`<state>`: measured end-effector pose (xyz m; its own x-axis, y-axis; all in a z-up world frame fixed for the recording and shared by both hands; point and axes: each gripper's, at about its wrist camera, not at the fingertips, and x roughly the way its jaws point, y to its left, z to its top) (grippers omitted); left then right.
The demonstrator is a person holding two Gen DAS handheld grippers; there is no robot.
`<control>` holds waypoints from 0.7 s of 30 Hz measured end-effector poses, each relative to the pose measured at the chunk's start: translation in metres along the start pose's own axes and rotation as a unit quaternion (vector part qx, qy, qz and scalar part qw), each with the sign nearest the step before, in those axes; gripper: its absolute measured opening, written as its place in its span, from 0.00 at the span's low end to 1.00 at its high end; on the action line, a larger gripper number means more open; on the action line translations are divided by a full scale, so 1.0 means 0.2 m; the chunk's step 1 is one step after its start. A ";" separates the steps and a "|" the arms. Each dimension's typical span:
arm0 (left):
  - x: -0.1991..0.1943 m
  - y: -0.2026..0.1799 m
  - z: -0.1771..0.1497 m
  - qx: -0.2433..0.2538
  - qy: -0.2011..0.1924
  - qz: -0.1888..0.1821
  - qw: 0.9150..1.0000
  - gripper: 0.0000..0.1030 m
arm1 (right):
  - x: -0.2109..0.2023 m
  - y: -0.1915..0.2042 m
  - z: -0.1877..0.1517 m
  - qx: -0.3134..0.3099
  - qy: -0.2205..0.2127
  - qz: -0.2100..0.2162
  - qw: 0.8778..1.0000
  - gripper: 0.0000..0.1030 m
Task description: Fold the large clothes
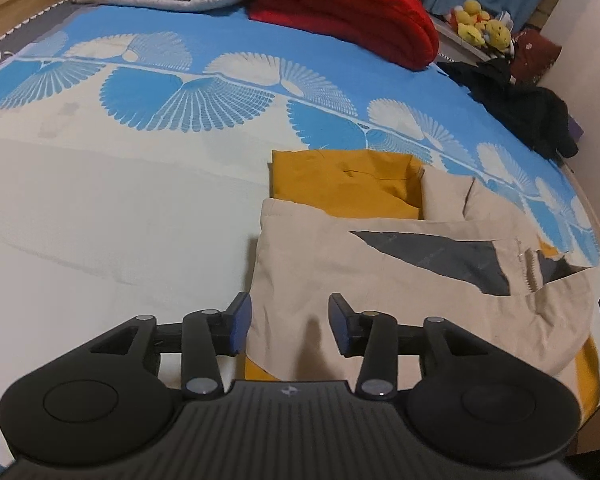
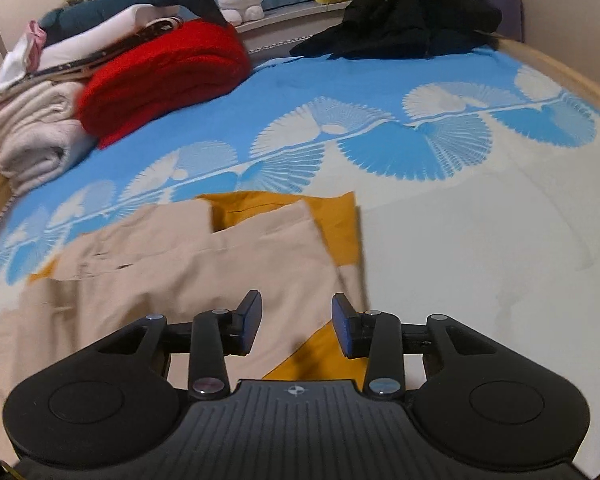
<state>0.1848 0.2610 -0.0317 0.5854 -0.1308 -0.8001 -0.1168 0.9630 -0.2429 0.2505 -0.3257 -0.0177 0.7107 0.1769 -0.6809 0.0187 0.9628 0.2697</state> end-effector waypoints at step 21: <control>0.13 -0.10 0.11 0.077 -0.013 0.014 0.997 0.02 | 0.19 0.04 0.07 -0.091 0.000 -0.005 0.996 0.01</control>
<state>0.2201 0.2442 -0.0367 0.6047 -0.0994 -0.7902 -0.0097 0.9912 -0.1321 0.2872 -0.3135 -0.0319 0.7107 0.1666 -0.6835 -0.1009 0.9857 0.1353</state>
